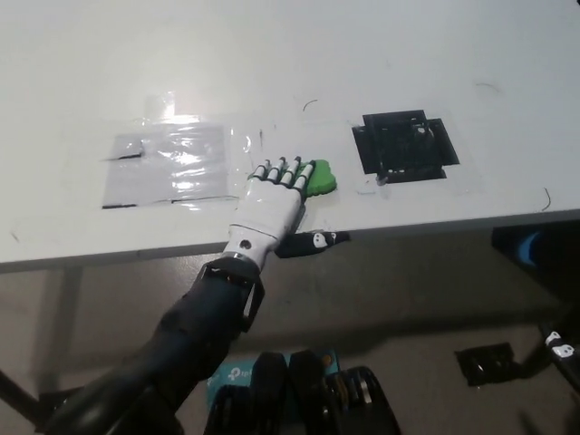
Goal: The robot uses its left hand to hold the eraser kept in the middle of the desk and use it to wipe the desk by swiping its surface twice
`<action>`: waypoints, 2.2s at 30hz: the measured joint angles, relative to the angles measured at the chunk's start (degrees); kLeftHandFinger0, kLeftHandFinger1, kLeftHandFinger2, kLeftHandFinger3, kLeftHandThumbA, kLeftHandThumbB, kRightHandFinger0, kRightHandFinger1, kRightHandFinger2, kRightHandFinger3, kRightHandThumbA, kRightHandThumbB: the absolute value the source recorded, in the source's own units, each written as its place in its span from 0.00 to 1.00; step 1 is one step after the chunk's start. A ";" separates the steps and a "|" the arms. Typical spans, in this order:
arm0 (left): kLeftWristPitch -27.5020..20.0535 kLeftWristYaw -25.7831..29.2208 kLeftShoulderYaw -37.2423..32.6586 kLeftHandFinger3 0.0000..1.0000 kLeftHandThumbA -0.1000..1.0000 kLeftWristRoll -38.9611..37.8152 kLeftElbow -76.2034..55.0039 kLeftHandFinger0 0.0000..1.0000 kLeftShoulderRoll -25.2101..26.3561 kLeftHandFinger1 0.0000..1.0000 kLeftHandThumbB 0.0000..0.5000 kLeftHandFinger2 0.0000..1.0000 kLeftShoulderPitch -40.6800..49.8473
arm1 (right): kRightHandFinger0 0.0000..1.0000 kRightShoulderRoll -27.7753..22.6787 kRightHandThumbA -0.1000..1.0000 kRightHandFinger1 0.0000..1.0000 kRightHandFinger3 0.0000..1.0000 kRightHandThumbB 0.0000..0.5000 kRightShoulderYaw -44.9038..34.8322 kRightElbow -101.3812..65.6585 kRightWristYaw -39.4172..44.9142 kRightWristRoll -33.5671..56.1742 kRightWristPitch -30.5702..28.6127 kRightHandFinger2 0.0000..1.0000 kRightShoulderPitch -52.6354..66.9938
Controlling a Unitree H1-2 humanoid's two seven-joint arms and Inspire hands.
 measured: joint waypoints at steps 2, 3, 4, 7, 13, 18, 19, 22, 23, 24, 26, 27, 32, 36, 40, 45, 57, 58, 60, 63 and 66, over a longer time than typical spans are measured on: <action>-0.14 0.00 0.76 1.00 1.00 0.00 -0.39 1.00 0.36 1.00 0.64 1.00 0.37 | 1.00 -0.22 1.00 1.00 1.00 0.00 -0.59 -0.13 -0.08 0.29 0.01 1.00 -0.07; -0.22 0.02 1.68 1.00 1.00 -0.01 -0.81 1.00 0.54 1.00 0.64 1.00 0.75 | 1.00 -0.35 1.00 1.00 1.00 0.00 -1.03 -0.34 -0.17 0.45 0.01 1.00 -0.05; -0.25 0.03 2.56 1.00 1.00 -0.01 -1.21 1.00 0.65 1.00 0.64 1.00 1.09 | 1.00 -0.45 1.00 1.00 1.00 0.00 -1.34 -0.46 -0.22 0.53 0.01 1.00 -0.04; -0.22 -0.03 4.09 1.00 1.00 0.16 -1.98 1.00 0.63 1.00 0.68 1.00 1.60 | 1.00 -0.75 1.00 1.00 1.00 0.00 -1.94 -0.52 -0.30 0.71 0.02 1.00 -0.03; -0.22 -0.14 8.21 1.00 1.00 0.50 -5.07 1.00 1.04 1.00 0.68 1.00 4.03 | 1.00 -0.78 1.00 1.00 1.00 0.00 -3.12 -0.65 -0.28 1.60 0.03 1.00 -0.02; 0.45 -0.10 13.20 1.00 1.00 -0.25 -5.93 1.00 4.12 1.00 0.83 1.00 5.10 | 1.00 -1.02 1.00 1.00 1.00 0.00 -4.06 -0.66 -0.26 2.40 0.02 1.00 0.30; 0.62 -0.10 14.68 1.00 1.00 -0.63 -5.91 1.00 5.44 1.00 0.87 1.00 5.54 | 1.00 -1.10 1.00 1.00 1.00 0.00 -4.18 -0.69 -0.25 2.50 0.02 1.00 0.35; 2.40 -0.37 17.35 1.00 1.00 -1.22 -5.88 1.00 10.12 1.00 0.86 1.00 5.90 | 1.00 -1.45 1.00 1.00 1.00 0.00 -4.71 -0.70 -0.20 2.84 0.02 1.00 0.81; 3.00 -0.45 18.10 1.00 1.00 -1.40 -5.80 1.00 11.79 1.00 0.93 1.00 6.23 | 1.00 -1.47 1.00 1.00 1.00 0.00 -4.80 -0.70 -0.19 2.98 0.02 1.00 0.92; 3.40 -0.52 18.58 1.00 1.00 -1.50 -5.67 1.00 12.94 1.00 0.93 1.00 6.43 | 1.00 -1.46 1.00 1.00 1.00 0.00 -4.86 -0.70 -0.19 3.05 0.02 1.00 1.01; 4.35 -0.69 19.57 1.00 1.00 -1.78 -5.08 1.00 15.34 1.00 1.00 1.00 6.82 | 1.00 -1.46 1.00 1.00 1.00 0.00 -4.98 -0.69 -0.18 3.24 0.02 1.00 1.12; 4.54 -0.80 19.91 1.00 1.00 -1.92 -5.00 1.00 15.95 1.00 1.00 1.00 6.93 | 1.00 -1.46 1.00 1.00 1.00 0.00 -4.99 -0.69 -0.19 3.30 0.02 1.00 1.12; 6.46 -1.23 22.30 1.00 1.00 -2.76 -5.26 1.00 18.93 1.00 0.99 1.00 8.31 | 1.00 -1.48 1.00 1.00 1.00 0.00 -5.32 -0.70 -0.18 3.80 0.02 1.00 1.25; 7.62 -1.26 23.38 1.00 1.00 -3.30 -5.32 1.00 19.52 1.00 1.00 1.00 8.95 | 1.00 -1.73 1.00 1.00 1.00 0.00 -5.72 -0.70 -0.20 4.15 0.01 1.00 1.43; 8.66 -1.26 24.06 1.00 1.00 -3.57 -5.32 1.00 19.52 1.00 1.00 1.00 9.37 | 1.00 -2.35 1.00 1.00 1.00 0.00 -6.14 -0.69 -0.21 4.34 -0.02 1.00 1.62; 9.30 -1.25 24.40 1.00 1.00 -3.70 -5.28 1.00 19.24 1.00 1.00 1.00 9.26 | 1.00 -2.59 1.00 1.00 1.00 0.00 -6.18 -0.69 -0.21 4.49 -0.25 1.00 1.69; 5.12 -1.26 27.12 1.00 1.00 -7.32 -11.51 1.00 18.92 1.00 0.49 1.00 9.94 | 1.00 -4.57 1.00 1.00 1.00 0.00 -6.36 -1.46 -0.27 4.50 -0.79 1.00 1.67; 4.24 -1.29 27.12 1.00 1.00 -7.75 -13.14 1.00 18.78 1.00 0.60 1.00 10.11 | 1.00 -4.74 1.00 1.00 1.00 0.00 -6.44 -1.50 -0.27 4.51 -0.79 1.00 1.65; 3.60 -1.73 27.18 1.00 1.00 -8.25 -17.81 1.00 18.66 1.00 0.65 1.00 10.65 | 1.00 -4.90 1.00 1.00 1.00 0.00 -6.44 -1.49 -0.24 4.60 -0.79 1.00 1.46; 3.21 -2.54 27.17 1.00 1.00 -8.53 -25.30 1.00 18.66 1.00 0.77 1.00 10.88 | 1.00 -4.90 1.00 1.00 1.00 0.00 -6.43 -1.42 -0.23 4.63 -0.75 1.00 1.25; 3.09 -3.53 27.16 1.00 1.00 -8.51 -32.50 1.00 18.68 1.00 0.82 1.00 10.83 | 1.00 -4.90 1.00 1.00 1.00 0.00 -6.44 -1.42 -0.21 4.66 -0.70 1.00 1.27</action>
